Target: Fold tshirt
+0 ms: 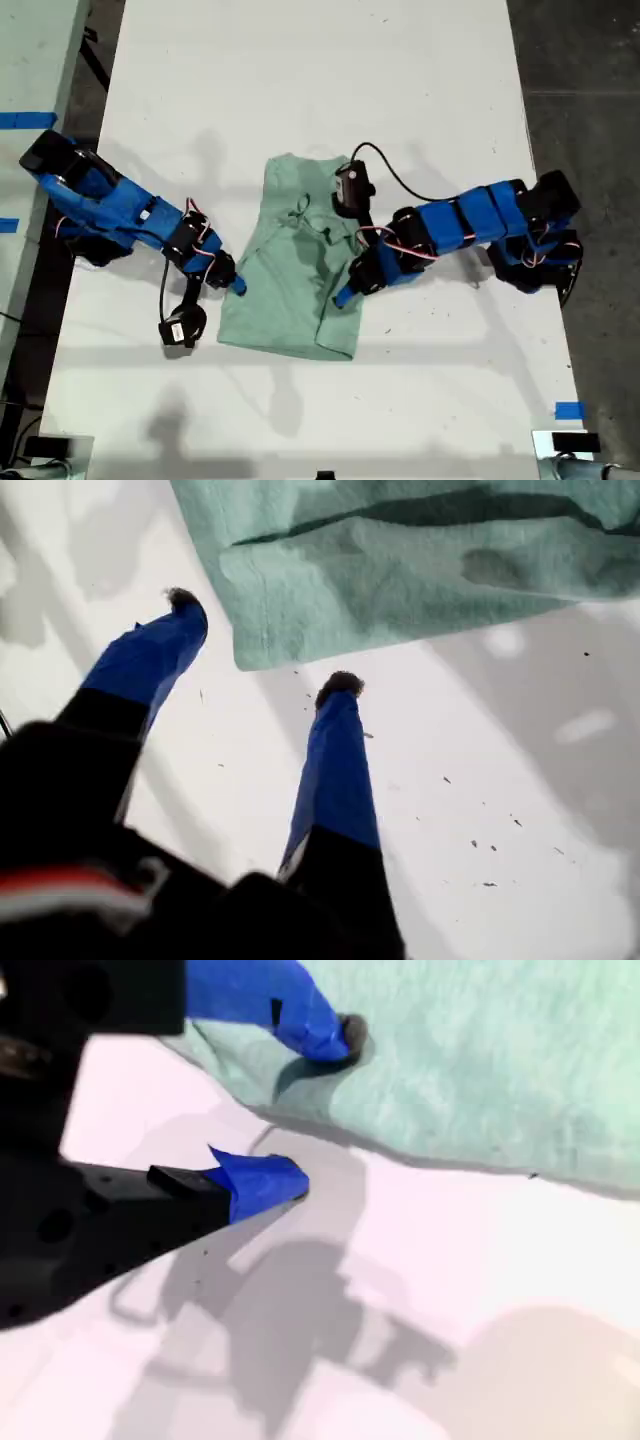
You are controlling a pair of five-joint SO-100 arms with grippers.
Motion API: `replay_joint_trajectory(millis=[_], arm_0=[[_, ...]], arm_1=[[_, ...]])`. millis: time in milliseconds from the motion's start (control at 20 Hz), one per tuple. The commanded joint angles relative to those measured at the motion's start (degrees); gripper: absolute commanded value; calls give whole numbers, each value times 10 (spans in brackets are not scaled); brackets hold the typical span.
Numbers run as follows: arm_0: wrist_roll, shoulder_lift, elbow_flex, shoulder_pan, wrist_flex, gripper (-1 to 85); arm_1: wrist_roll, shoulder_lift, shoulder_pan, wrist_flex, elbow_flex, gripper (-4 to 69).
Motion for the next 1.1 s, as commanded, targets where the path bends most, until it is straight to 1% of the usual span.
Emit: replay_joint_trajectory(millis=[0,50,100,200,250,300,500,550,650,850,950,1050], arm_0=[[3,-20,-1,22,-82,43],[-3,-26,4,29,-112,1],[-13,-26,16,33,-142,0],[-33,-5,34,34,-156,0],[-46,19,38,34,-134,0],[-63,57,38,33,-86,0],[-99,185,3,16,144,0],[-99,189,-14,11,175,0],[-73,176,-28,0,149,0],[-29,59,-153,-9,152,0],[-6,-13,-246,-11,185,0],[30,-97,-334,-19,196,0]], arm_1=[[13,43,-11,-9,-1,262],[16,43,-13,-11,3,262],[18,43,-15,-13,8,262],[21,43,-18,-16,13,262],[22,44,-18,-16,13,262],[23,45,-19,-16,13,262],[25,44,-20,-22,18,261],[24,44,-19,-25,18,261],[23,43,-19,-29,19,261],[25,44,-20,-28,21,260],[25,44,-20,-28,21,260],[25,43,-20,-31,21,260]])
